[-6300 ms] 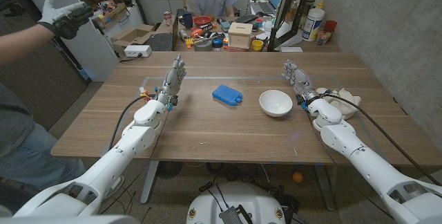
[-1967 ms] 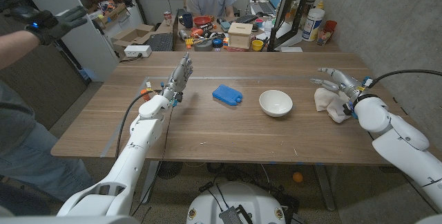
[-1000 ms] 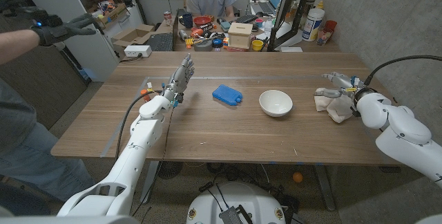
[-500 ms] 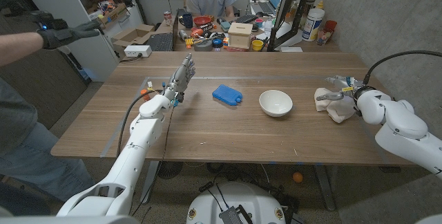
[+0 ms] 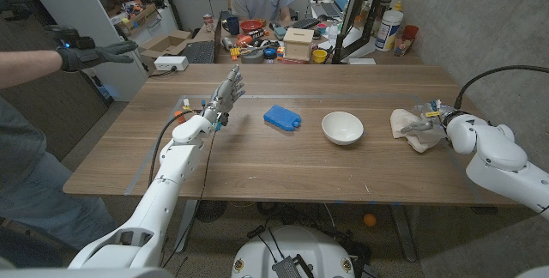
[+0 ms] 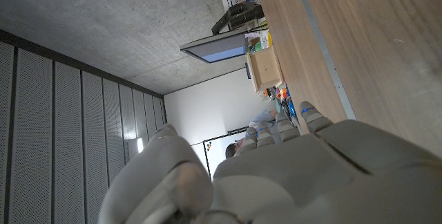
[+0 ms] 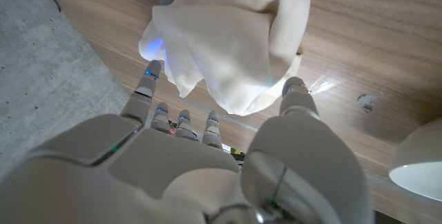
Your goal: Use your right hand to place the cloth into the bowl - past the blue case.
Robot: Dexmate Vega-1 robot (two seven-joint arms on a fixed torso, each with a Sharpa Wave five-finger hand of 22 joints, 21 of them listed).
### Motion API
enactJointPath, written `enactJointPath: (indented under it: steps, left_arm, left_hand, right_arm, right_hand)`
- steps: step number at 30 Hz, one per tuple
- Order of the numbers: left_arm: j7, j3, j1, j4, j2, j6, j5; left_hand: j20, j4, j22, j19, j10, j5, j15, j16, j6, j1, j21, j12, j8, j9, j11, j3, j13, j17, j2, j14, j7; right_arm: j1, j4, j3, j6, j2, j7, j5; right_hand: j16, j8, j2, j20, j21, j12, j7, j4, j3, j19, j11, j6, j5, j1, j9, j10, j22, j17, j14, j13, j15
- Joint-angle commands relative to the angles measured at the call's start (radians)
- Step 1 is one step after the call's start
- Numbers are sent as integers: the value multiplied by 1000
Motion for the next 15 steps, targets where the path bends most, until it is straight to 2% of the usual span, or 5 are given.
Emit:
enactJointPath:
  steps: [1,11,15]
  left_arm:
    - [-5,16,-12,5,0,22,5]
    - [-7,19,-13,14,-1,25,11]
    - [-5,16,-12,19,0,26,11]
  left_hand:
    - [18,1,3,3,7,4,-2,7,2,3,8,4,3,3,-2,-4,5,5,8,3,-6]
    - [27,1,3,6,10,4,-3,6,3,4,7,5,3,3,-6,-6,5,5,9,4,-9]
    - [28,0,2,8,11,4,-3,6,5,5,6,5,3,3,-6,-6,5,5,9,4,-10]
  right_arm:
    - [37,58,-38,-10,19,-4,8]
    - [80,113,-79,4,52,-31,7]
    - [97,128,-99,-2,60,-29,-2]
  right_hand:
    - [9,9,-3,-1,7,10,-6,1,-6,35,-1,20,12,5,1,14,4,2,24,2,2]
    - [16,16,1,-2,20,23,-18,1,-11,136,-13,63,29,22,1,58,4,1,82,2,-10]
    - [20,17,5,-3,27,26,-20,0,-11,183,-17,80,34,32,1,75,4,1,113,2,-29]
